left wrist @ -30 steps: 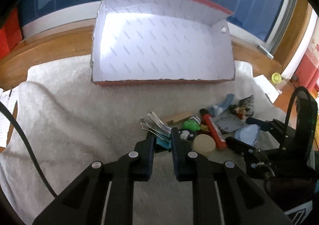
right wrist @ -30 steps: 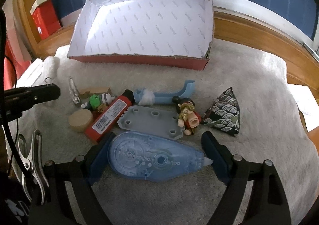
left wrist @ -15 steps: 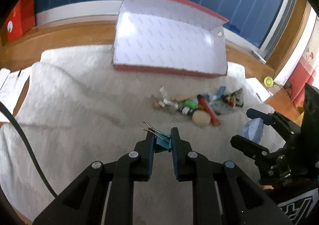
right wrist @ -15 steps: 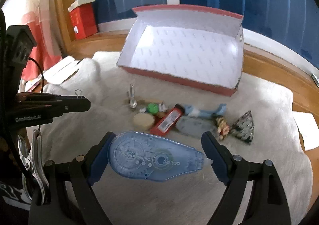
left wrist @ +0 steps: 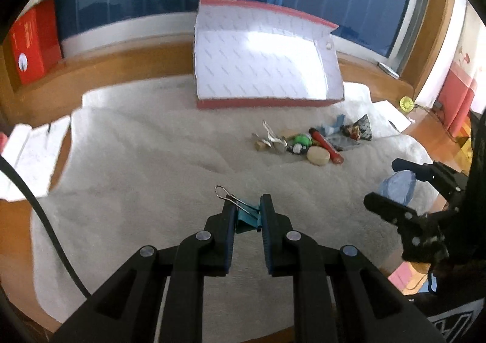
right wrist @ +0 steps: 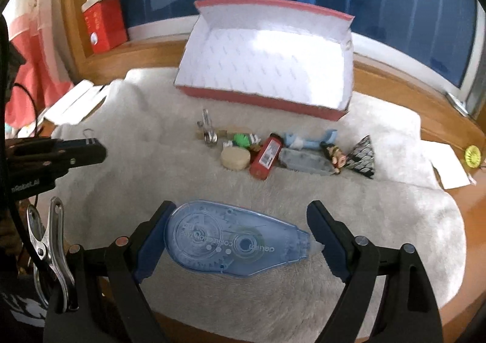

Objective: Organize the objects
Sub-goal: 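Carry the binder clip into the box with left tool while right carries correction tape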

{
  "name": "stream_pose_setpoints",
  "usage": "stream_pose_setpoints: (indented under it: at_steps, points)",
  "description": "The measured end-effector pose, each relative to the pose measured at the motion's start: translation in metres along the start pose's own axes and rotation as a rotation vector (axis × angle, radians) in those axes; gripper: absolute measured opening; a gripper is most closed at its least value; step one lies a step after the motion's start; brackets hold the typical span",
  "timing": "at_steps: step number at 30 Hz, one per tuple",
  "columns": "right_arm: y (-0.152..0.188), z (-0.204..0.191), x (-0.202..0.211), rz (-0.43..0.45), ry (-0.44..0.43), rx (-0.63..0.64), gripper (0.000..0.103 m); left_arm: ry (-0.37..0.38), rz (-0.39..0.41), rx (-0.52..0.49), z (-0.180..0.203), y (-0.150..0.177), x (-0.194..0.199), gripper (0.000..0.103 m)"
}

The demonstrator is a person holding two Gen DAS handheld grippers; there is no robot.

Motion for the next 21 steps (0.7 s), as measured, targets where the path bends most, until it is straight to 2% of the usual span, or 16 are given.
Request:
stream_pose_setpoints:
  at_steps: [5, 10, 16, 21]
  points:
    - [-0.022, -0.003, 0.023, 0.027, 0.043, -0.049, 0.089, -0.005, 0.001, -0.018, -0.006, -0.016, 0.017, 0.015]
    - [-0.048, -0.009, 0.043, 0.055, 0.072, -0.080, 0.089, 0.027, 0.021, -0.019, -0.008, -0.031, 0.031, 0.015]
    - [-0.068, -0.015, 0.059, 0.090, 0.060, -0.061, 0.089, 0.051, 0.035, -0.013, -0.004, -0.039, 0.036, 0.015]
    - [-0.080, -0.011, 0.052, 0.089, 0.032, -0.039, 0.089, 0.036, 0.055, -0.004, 0.000, -0.047, 0.036, 0.015]
Point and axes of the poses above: each gripper's, at about its wrist camera, not at the fingertips, and x roughly against the way its jaws point, z to its right, y to its underside, the point moved 5 cm from there along -x, roughly the way its jaws point, and after that the axes turned 5 degrees about y, right-handed, at the moved point
